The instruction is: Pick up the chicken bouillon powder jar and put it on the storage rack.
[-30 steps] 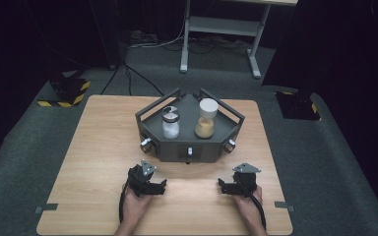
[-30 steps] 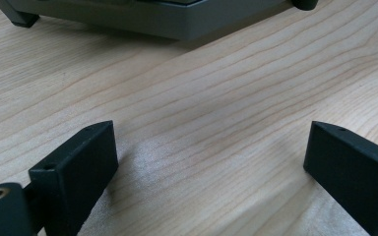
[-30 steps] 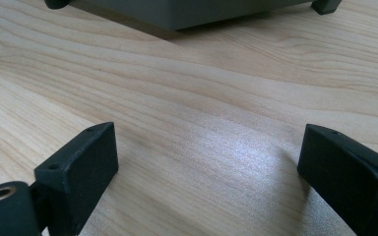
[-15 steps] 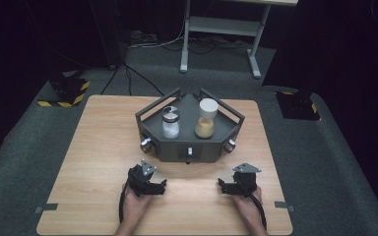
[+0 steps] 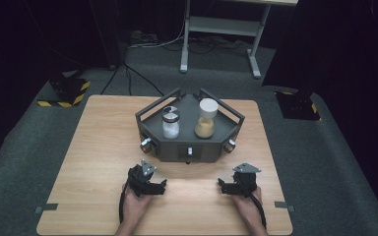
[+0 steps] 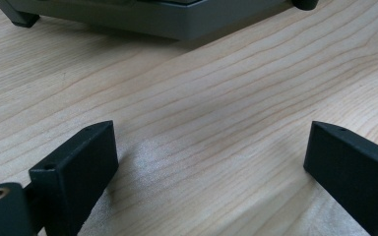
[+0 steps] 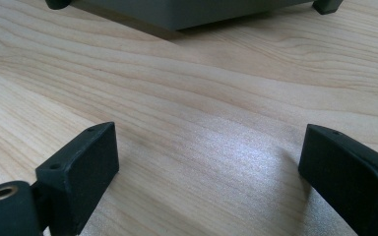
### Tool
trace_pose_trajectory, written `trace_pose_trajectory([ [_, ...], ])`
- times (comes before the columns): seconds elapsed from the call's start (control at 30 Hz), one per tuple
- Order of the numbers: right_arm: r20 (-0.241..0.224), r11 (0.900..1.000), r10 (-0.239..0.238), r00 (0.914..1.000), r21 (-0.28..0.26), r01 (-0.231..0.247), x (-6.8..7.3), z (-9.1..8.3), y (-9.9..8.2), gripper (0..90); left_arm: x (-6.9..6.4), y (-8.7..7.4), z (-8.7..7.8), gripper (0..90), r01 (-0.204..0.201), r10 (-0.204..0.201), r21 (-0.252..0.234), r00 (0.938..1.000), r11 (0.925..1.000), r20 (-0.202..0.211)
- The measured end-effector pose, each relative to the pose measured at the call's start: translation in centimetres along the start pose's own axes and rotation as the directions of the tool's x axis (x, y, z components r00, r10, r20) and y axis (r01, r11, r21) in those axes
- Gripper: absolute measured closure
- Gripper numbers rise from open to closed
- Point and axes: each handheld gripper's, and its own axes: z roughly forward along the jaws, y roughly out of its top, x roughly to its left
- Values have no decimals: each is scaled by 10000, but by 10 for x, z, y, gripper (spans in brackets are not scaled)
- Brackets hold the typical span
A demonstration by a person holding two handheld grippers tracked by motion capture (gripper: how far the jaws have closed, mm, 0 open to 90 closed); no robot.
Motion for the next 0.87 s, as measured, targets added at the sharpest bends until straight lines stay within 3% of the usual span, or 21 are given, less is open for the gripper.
trace_pose_trajectory([
  [0.87, 64, 10000, 16, 10000, 4, -16, 2, 0, 0, 79, 0, 0, 0, 60, 3, -3, -3, 10000, 10000, -9],
])
